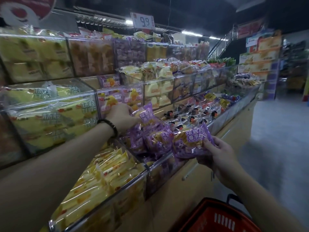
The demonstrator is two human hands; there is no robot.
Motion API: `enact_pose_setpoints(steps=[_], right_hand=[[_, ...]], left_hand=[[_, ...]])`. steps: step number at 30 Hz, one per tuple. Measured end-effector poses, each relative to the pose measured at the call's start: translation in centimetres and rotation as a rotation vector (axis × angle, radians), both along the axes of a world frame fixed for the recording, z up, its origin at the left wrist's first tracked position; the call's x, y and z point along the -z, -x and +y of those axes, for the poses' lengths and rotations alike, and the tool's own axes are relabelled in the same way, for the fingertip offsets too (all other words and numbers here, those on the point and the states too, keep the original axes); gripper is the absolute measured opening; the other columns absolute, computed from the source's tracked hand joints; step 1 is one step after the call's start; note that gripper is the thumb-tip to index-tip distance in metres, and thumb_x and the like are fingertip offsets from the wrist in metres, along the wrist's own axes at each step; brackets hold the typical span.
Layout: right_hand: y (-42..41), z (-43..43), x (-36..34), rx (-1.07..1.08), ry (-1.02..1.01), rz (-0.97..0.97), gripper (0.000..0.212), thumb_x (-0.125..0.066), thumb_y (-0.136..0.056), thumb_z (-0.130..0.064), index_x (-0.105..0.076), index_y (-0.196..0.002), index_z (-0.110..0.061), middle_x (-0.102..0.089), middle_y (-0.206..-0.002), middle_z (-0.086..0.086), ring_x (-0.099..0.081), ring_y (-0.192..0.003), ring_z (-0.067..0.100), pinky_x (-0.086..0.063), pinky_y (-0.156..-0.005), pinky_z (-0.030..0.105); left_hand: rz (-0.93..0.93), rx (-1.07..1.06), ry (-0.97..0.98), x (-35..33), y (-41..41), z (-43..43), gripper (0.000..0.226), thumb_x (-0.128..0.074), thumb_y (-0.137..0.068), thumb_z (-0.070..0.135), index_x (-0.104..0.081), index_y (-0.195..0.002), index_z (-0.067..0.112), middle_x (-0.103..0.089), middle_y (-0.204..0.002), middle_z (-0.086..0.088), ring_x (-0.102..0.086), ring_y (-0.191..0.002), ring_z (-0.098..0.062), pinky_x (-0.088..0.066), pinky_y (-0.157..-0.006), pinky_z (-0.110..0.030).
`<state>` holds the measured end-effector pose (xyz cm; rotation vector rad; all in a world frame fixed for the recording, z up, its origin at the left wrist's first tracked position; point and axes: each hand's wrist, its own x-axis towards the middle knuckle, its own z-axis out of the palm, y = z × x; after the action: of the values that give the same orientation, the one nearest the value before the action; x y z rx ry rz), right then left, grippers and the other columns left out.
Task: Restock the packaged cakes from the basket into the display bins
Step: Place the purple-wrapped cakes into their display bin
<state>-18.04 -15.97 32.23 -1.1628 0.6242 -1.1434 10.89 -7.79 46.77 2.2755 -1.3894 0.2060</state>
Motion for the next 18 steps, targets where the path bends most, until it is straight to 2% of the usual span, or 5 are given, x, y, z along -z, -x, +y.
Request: enact_pose_setpoints(steps=[3, 6, 11, 14, 18], right_hand=[[-0.2, -0.4, -0.9, -0.007, -0.007, 0.007, 0.015, -0.057, -0.107, -0.017, -0.067, -0.11, -0.006, -0.076, -0.083, 0.012, -0.07, -0.061, 0.021, -0.056, -0.055, 0.034], [-0.7, -0.9, -1.6, -0.013, -0.012, 0.014, 0.015, -0.057, -0.107, -0.017, -0.067, -0.109, -0.007, -0.076, -0.083, 0.011, -0.07, -0.061, 0.02, -0.055, -0.052, 0.032], [-1.5, -1.0, -2.2, -0.028, -0.015, 0.005, 0.015, -0.056, -0.107, -0.017, -0.067, -0.109, -0.008, -0.077, -0.083, 0.009, -0.072, -0.064, 0.02, -0.055, -0.055, 0.033], [-2.0, -0.9, -2.3, -0.046, -0.009, 0.014, 0.015, -0.055, -0.108, -0.017, -0.068, -0.11, -0.008, -0.078, -0.083, 0.009, -0.072, -0.063, 0.019, -0.055, -0.055, 0.033], [-2.6, -1.3, -2.0, -0.046, -0.017, 0.027, 0.016, -0.056, -0.108, -0.018, -0.069, -0.112, -0.009, -0.078, -0.085, 0.01, -0.073, -0.064, 0.019, -0.056, -0.055, 0.033]], left_hand=[[-0.115, -0.07, -0.201, -0.3, -0.3, -1.1, 0.026, -0.069, -0.092, 0.029, -0.06, -0.073, 0.014, -0.05, -0.067, -0.001, -0.045, -0.058, -0.017, -0.038, -0.047, -0.025], [-0.242, -0.123, -0.395, -0.7, -0.4, -2.1, 0.013, -0.067, -0.092, 0.025, -0.067, -0.089, 0.012, -0.064, -0.083, -0.004, -0.057, -0.069, -0.02, -0.057, -0.064, -0.032], [-0.41, -0.139, -0.73, -0.8, -0.2, -3.2, 0.023, -0.067, -0.095, 0.023, -0.072, -0.114, 0.012, -0.067, -0.102, -0.001, -0.056, -0.08, -0.018, -0.052, -0.07, -0.026], [-0.484, -0.151, -0.759, -0.8, -0.5, -3.8, 0.028, -0.061, -0.1, 0.02, -0.069, -0.125, 0.011, -0.066, -0.108, -0.001, -0.057, -0.085, -0.017, -0.056, -0.077, -0.025], [-0.539, -0.082, -0.735, 0.0, -1.4, -4.2, 0.05, -0.064, -0.098, 0.012, -0.054, -0.147, 0.015, -0.062, -0.137, -0.006, -0.066, -0.114, -0.021, -0.06, -0.089, -0.03]])
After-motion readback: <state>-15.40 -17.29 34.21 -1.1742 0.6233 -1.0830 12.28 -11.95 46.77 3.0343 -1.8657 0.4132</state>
